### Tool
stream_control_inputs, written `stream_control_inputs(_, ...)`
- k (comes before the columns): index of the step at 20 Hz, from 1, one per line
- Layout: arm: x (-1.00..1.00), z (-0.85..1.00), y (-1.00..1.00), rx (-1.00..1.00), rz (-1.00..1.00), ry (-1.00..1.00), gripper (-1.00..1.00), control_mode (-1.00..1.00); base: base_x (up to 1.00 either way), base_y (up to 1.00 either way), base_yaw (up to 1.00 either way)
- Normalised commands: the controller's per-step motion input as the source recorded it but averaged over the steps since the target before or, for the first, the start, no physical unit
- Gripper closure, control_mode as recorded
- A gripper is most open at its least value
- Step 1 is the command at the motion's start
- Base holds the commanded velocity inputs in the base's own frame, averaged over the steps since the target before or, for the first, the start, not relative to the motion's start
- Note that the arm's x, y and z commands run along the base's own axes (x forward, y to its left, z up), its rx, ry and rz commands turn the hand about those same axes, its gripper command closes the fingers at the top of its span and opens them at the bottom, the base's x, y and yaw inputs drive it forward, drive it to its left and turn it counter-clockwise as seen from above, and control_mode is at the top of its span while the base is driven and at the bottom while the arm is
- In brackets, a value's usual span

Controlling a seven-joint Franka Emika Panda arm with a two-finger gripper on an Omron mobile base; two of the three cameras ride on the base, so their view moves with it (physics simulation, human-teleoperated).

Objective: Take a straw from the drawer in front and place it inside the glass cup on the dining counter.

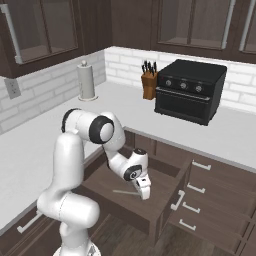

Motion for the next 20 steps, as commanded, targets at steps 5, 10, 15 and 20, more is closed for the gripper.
stream_control_inputs(5,0.03,-0.23,0.00,0.00,-0.06,0.02,-1.00,-1.00,0.00,0.00,0.00)
stream_control_inputs(10,0.10,-0.25,0.00,0.00,-0.03,0.00,-1.00,-1.00,0.00,0.00,0.00)
stream_control_inputs(15,-0.15,-0.39,0.00,0.02,-0.06,0.00,-1.00,-1.00,0.00,0.00,0.00)
stream_control_inputs(20,-0.50,-0.51,0.00,0.03,-0.09,0.00,-1.00,-1.00,0.00,0.00,0.00)
